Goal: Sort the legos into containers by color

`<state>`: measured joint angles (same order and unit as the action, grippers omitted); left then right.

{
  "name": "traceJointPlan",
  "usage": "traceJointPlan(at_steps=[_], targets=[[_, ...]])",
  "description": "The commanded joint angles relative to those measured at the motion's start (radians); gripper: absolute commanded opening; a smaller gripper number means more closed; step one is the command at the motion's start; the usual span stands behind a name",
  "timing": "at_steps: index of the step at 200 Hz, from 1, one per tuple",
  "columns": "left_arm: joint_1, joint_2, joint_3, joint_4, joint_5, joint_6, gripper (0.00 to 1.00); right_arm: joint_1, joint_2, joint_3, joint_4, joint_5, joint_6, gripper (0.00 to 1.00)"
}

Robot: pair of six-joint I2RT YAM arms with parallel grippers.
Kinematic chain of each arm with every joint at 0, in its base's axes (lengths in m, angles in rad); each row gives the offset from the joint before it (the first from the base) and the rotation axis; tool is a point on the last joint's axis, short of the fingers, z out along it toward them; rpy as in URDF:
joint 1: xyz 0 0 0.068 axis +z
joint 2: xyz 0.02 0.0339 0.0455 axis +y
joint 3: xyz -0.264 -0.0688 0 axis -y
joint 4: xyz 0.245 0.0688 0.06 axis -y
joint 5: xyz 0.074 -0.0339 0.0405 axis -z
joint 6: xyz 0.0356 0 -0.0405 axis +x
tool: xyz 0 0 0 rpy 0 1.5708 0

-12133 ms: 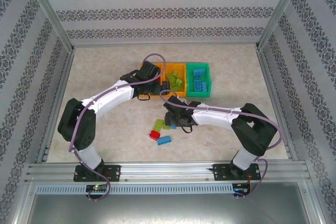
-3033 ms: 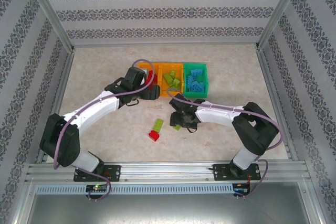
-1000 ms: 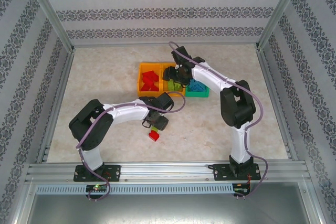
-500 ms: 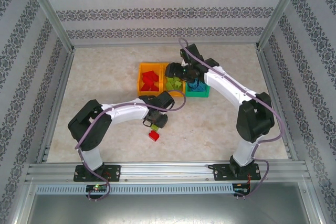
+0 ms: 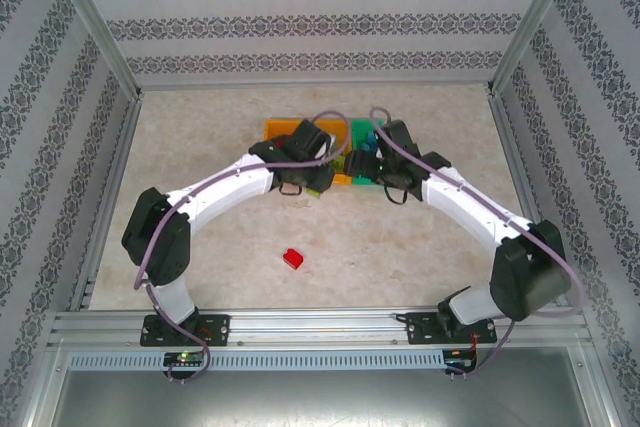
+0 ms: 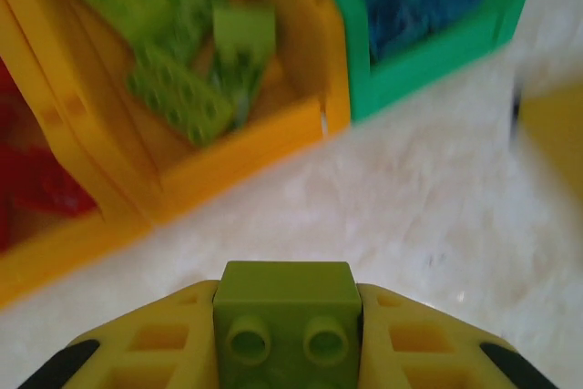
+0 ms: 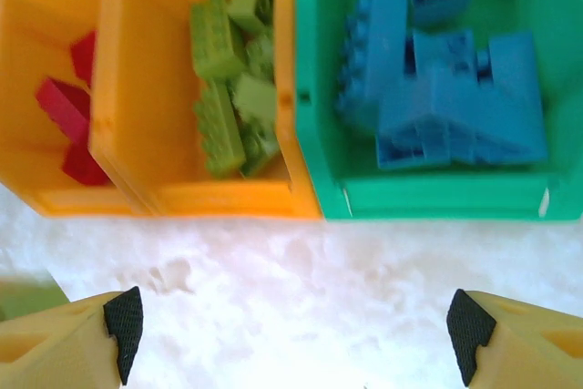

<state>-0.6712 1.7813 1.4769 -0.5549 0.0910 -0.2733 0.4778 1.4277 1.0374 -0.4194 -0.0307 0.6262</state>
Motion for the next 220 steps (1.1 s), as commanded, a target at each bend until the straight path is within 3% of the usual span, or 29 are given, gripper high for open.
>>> traceJointPlan(at_steps=[1, 58, 112, 149, 170, 205, 212, 220], targets=[[0.048, 0.076, 0.120, 0.013, 0.065, -0.002, 0.20, 0.065, -0.046, -0.105, 0.058, 0.048, -0.043, 0.89], [0.099, 0.304, 0.401, -0.045, 0.107, -0.041, 0.23, 0.312, -0.087, -0.256, 0.126, 0.114, -0.136, 0.89], [0.125, 0.422, 0.515, -0.053, 0.069, -0.092, 0.28, 0.450, 0.001, -0.230, 0.183, 0.101, -0.212, 0.91], [0.132, 0.452, 0.561, -0.069, 0.050, -0.114, 0.46, 0.505, 0.103, -0.174, 0.242, 0.024, -0.268, 0.91], [0.133, 0.435, 0.556, -0.074, 0.044, -0.138, 0.67, 0.541, 0.156, -0.129, 0.242, -0.016, -0.287, 0.91], [0.133, 0.360, 0.513, -0.055, 0.039, -0.160, 0.89, 0.587, 0.229, -0.079, 0.232, -0.078, -0.305, 0.91], [0.133, 0.344, 0.506, -0.054, 0.036, -0.164, 0.99, 0.595, 0.244, -0.069, 0.225, -0.085, -0.310, 0.91], [0.132, 0.322, 0.493, -0.053, 0.029, -0.165, 1.00, 0.605, 0.260, -0.059, 0.216, -0.086, -0.315, 0.91]])
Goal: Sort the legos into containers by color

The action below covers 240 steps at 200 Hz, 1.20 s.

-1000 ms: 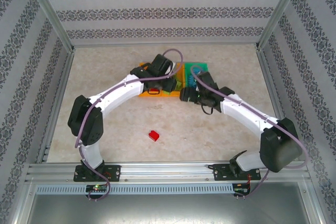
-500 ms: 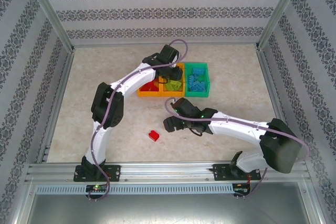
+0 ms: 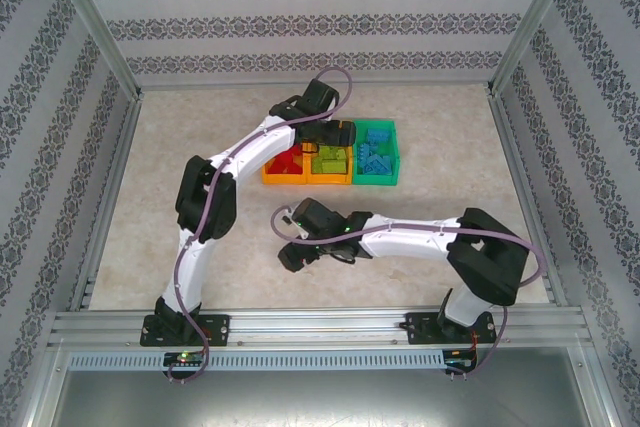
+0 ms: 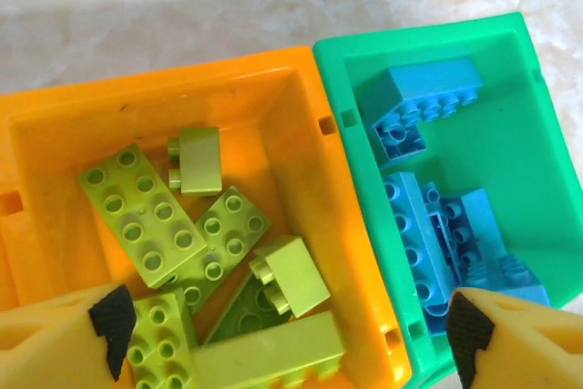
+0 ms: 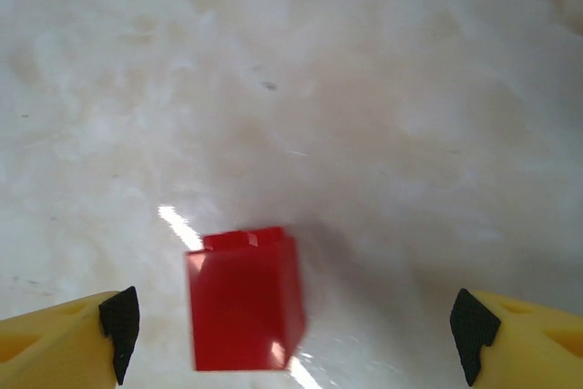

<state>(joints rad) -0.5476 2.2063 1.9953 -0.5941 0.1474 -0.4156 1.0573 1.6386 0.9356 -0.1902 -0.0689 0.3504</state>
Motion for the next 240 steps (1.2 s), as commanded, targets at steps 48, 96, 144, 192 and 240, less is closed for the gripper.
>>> traceJointPlan(at_steps=[48, 96, 144, 192, 240], targets=[[0.026, -0.260, -0.170, 0.017, -0.096, -0.022, 1.00, 0.039, 0.148, 0.100, -0.090, -0.002, -0.058, 0.85], [0.095, -0.429, -0.377, 0.051, -0.118, -0.032, 1.00, 0.038, 0.180, 0.119, -0.131, 0.005, -0.081, 0.57], [0.201, -0.635, -0.644, 0.134, -0.127, -0.095, 0.99, -0.006, 0.085, 0.142, -0.088, 0.056, -0.064, 0.31], [0.243, -0.771, -0.798, 0.136, -0.172, -0.064, 0.99, -0.223, 0.115, 0.300, -0.008, -0.079, 0.061, 0.28], [0.270, -0.829, -0.892, 0.130, -0.203, -0.057, 0.99, -0.357, 0.265, 0.543, -0.022, -0.178, 0.212, 0.28]])
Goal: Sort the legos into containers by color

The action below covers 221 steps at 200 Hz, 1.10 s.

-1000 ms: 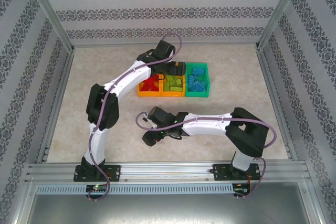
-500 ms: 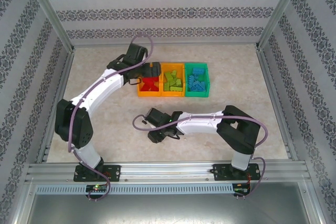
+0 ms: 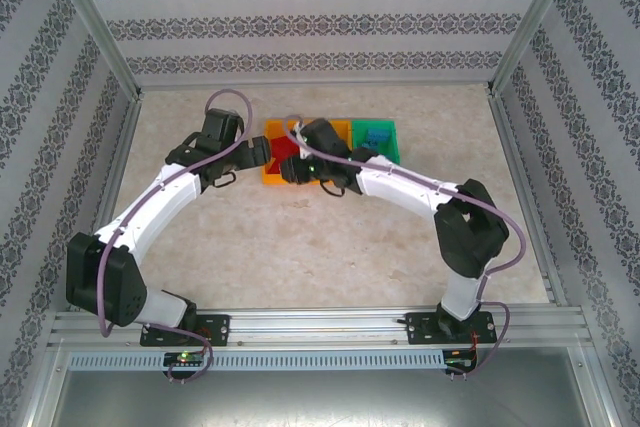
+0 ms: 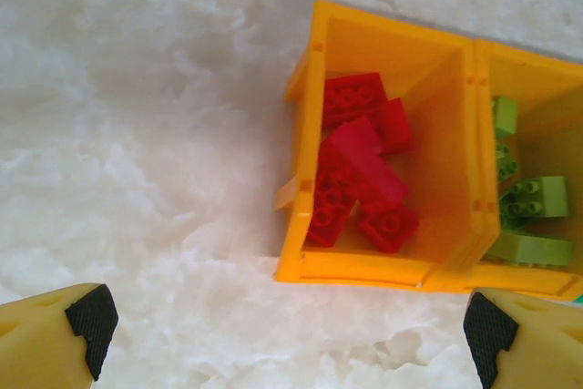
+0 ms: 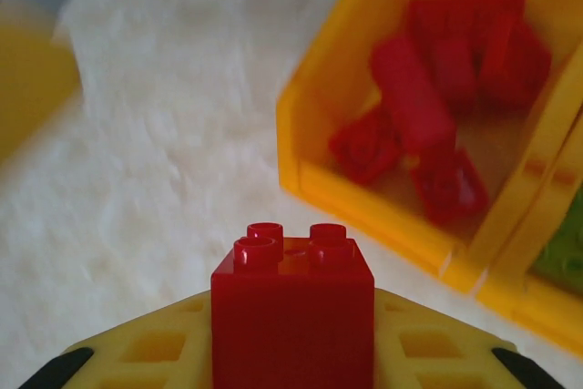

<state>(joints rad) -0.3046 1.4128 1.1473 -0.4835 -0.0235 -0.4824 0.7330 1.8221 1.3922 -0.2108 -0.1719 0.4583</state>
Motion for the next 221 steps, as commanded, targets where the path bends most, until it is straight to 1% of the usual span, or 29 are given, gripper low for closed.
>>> traceJointPlan(at_steps=[1, 42, 81, 97, 113, 127, 134, 144, 157, 176, 186, 199, 216, 221], targets=[[0.027, -0.036, -0.045, 0.019, -0.032, 0.009, 0.99, -0.034, 0.085, 0.091, -0.002, -0.077, 0.107, 0.28], [0.046, -0.043, -0.086, 0.009, -0.027, 0.011, 0.99, -0.097, 0.239, 0.261, -0.034, -0.083, 0.192, 0.29], [0.053, -0.059, -0.114, 0.014, -0.026, 0.016, 0.99, -0.126, 0.338, 0.359, -0.023, -0.097, 0.239, 0.34], [0.057, -0.060, -0.121, 0.014, -0.025, 0.015, 0.99, -0.133, 0.362, 0.389, -0.024, -0.110, 0.255, 0.37], [0.058, -0.060, -0.129, 0.014, -0.024, 0.015, 0.99, -0.134, 0.369, 0.398, -0.021, -0.114, 0.264, 0.49], [0.060, -0.058, -0.134, 0.015, -0.024, 0.014, 0.99, -0.133, 0.361, 0.393, -0.018, -0.121, 0.264, 0.69], [0.062, -0.058, -0.135, 0.014, -0.024, 0.015, 0.99, -0.133, 0.350, 0.385, -0.012, -0.128, 0.262, 0.76], [0.062, -0.060, -0.138, 0.014, -0.025, 0.017, 0.99, -0.134, 0.323, 0.369, -0.008, -0.139, 0.257, 0.84], [0.065, -0.060, -0.139, 0.013, -0.033, 0.024, 0.99, -0.131, 0.269, 0.334, -0.008, -0.138, 0.226, 0.97], [0.068, -0.064, -0.145, 0.014, -0.060, 0.047, 0.99, -0.134, 0.139, 0.232, -0.004, -0.088, 0.149, 0.98], [0.072, -0.068, -0.147, 0.014, -0.085, 0.062, 0.99, -0.138, 0.053, 0.158, -0.001, -0.045, 0.076, 0.98], [0.074, -0.082, -0.163, 0.028, -0.138, 0.093, 0.99, -0.140, -0.084, 0.040, -0.005, 0.080, -0.058, 0.98], [0.085, -0.110, -0.214, 0.094, -0.228, 0.164, 0.99, -0.151, -0.281, -0.162, 0.041, 0.304, -0.252, 0.98], [0.092, -0.121, -0.234, 0.125, -0.253, 0.184, 0.99, -0.160, -0.325, -0.248, 0.070, 0.369, -0.308, 0.98]])
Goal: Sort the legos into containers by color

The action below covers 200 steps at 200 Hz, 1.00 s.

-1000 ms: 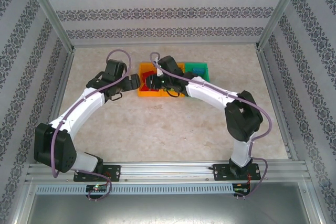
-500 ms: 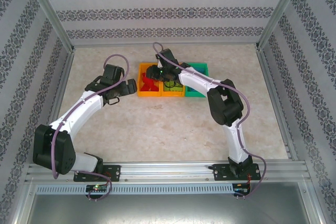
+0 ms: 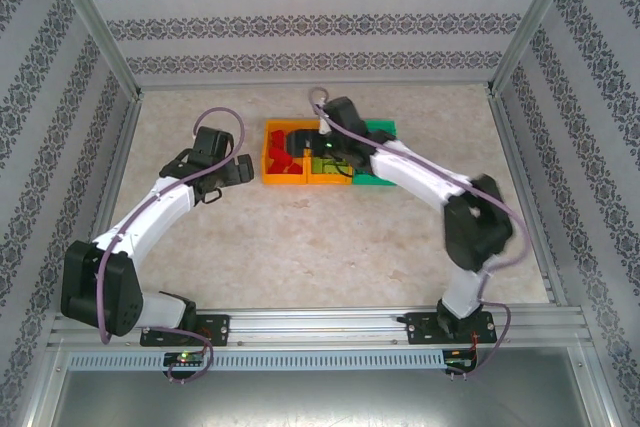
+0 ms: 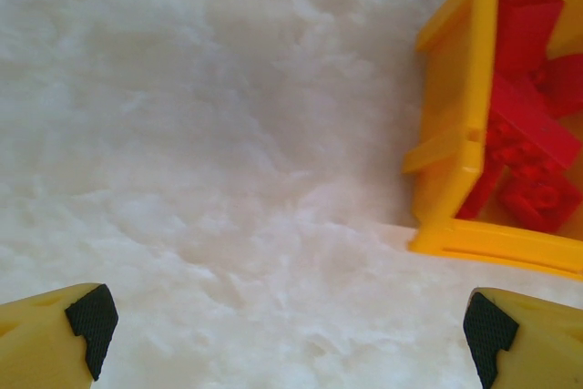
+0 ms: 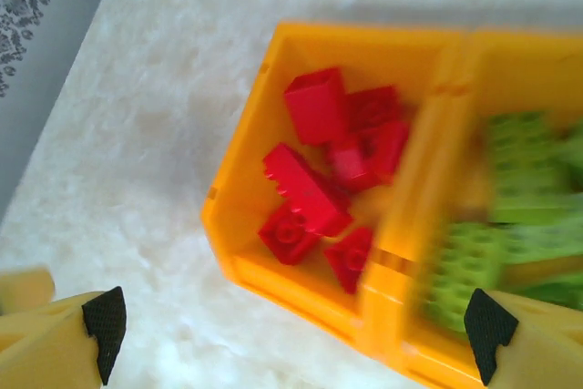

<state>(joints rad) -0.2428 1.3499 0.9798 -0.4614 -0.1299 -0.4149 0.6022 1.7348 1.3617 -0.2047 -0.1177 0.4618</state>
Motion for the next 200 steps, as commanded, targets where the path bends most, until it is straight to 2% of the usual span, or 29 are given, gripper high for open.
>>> traceJointPlan(at_steps=[1, 11, 20, 34, 48, 63, 82, 92, 102, 108, 131, 152, 162, 172, 181, 190, 200], targets=[[0.031, -0.060, -0.070, 0.110, -0.153, 0.118, 0.99, -0.031, -0.248, -0.231, 0.071, 0.330, -0.326, 0.98], [0.046, -0.082, -0.125, 0.182, -0.203, 0.156, 0.99, -0.067, -0.345, -0.377, 0.146, 0.442, -0.418, 0.98], [0.063, -0.104, -0.180, 0.262, -0.235, 0.181, 0.99, -0.129, -0.425, -0.495, 0.223, 0.472, -0.461, 0.98], [0.081, -0.126, -0.278, 0.423, -0.265, 0.229, 0.99, -0.273, -0.524, -0.676, 0.342, 0.421, -0.462, 0.98], [0.090, -0.125, -0.384, 0.614, -0.278, 0.289, 0.99, -0.417, -0.576, -0.831, 0.519, 0.282, -0.440, 0.98], [0.098, -0.091, -0.492, 0.831, -0.266, 0.336, 0.99, -0.496, -0.555, -0.934, 0.697, 0.238, -0.440, 0.98], [0.117, -0.010, -0.551, 0.980, -0.220, 0.347, 0.99, -0.508, -0.460, -0.968, 0.842, 0.242, -0.457, 0.98], [0.124, 0.001, -0.524, 0.941, -0.182, 0.367, 0.99, -0.503, -0.401, -0.973, 0.918, 0.267, -0.466, 0.98], [0.134, 0.015, -0.560, 1.079, -0.144, 0.390, 0.99, -0.501, -0.377, -0.961, 0.924, 0.279, -0.496, 0.98], [0.147, 0.025, -0.588, 1.157, -0.116, 0.392, 0.99, -0.512, -0.348, -0.961, 0.956, 0.281, -0.482, 0.98], [0.200, 0.061, -0.603, 1.230, -0.016, 0.393, 0.99, -0.556, -0.217, -0.992, 1.145, 0.240, -0.434, 0.98], [0.209, 0.173, -0.635, 1.390, 0.004, 0.396, 1.00, -0.561, -0.230, -0.979, 1.095, 0.221, -0.439, 0.98], [0.209, 0.224, -0.610, 1.400, 0.037, 0.414, 1.00, -0.562, -0.228, -0.982, 1.105, 0.219, -0.438, 0.98], [0.216, 0.203, -0.574, 1.291, 0.053, 0.407, 0.99, -0.565, -0.232, -0.976, 1.085, 0.213, -0.438, 0.98], [0.228, 0.220, -0.580, 1.335, 0.069, 0.403, 0.99, -0.566, -0.228, -0.980, 1.098, 0.209, -0.437, 0.98], [0.230, 0.207, -0.571, 1.292, 0.073, 0.399, 0.99, -0.567, -0.234, -0.978, 1.089, 0.209, -0.438, 0.98], [0.231, 0.215, -0.576, 1.316, 0.075, 0.401, 0.99, -0.567, -0.231, -0.979, 1.096, 0.208, -0.438, 0.98]])
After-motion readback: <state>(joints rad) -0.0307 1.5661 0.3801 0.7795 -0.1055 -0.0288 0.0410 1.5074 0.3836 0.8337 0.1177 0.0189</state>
